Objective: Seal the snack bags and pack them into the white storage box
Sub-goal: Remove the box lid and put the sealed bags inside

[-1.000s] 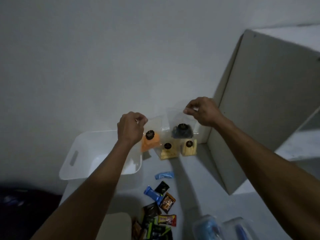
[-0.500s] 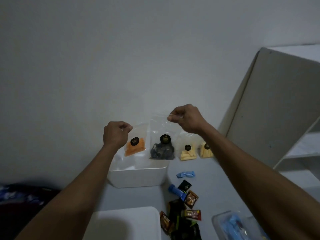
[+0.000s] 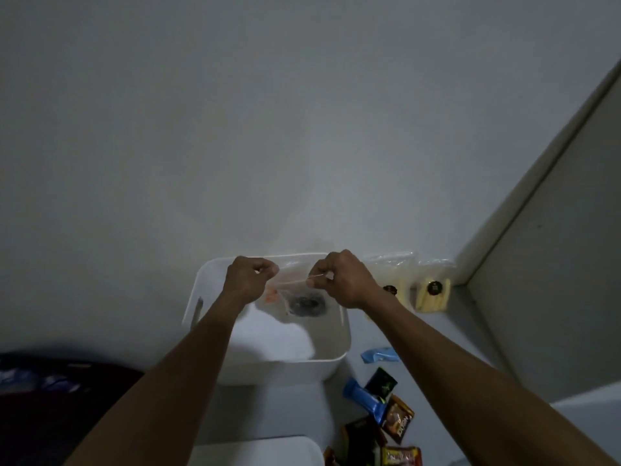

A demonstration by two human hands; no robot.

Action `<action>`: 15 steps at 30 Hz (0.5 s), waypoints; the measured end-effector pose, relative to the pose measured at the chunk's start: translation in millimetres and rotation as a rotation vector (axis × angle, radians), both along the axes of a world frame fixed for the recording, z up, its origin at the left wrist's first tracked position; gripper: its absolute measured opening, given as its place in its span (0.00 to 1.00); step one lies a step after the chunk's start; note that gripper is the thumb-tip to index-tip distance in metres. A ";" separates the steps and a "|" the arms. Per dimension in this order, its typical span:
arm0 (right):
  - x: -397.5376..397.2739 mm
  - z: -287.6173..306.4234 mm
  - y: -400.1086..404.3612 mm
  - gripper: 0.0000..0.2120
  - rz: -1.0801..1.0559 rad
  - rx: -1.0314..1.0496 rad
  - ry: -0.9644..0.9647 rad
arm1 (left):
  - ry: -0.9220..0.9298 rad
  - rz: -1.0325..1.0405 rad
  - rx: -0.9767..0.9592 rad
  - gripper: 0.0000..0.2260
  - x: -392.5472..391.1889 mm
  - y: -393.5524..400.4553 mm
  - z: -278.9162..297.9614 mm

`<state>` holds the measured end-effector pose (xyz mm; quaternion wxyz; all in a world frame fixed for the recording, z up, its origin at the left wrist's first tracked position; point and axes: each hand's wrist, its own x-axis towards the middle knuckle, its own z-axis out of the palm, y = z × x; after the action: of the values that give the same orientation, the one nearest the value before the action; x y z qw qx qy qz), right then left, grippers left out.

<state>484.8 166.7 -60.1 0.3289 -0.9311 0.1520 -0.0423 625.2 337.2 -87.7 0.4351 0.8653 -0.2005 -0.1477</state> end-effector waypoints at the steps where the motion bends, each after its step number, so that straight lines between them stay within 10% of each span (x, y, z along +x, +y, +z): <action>1: 3.4 -7.7 -0.9 0.09 -0.010 -0.062 0.025 | 0.009 -0.011 0.001 0.05 3.7 -4.6 -7.2; 15: 18.2 -61.6 -9.4 0.11 -0.190 -0.463 0.106 | 0.016 -0.086 0.075 0.03 20.2 -41.9 -67.5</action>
<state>503.0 157.3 -121.7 0.0929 -0.9640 0.2422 -0.0579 645.4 295.4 -155.2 0.3970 0.8704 -0.2285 -0.1805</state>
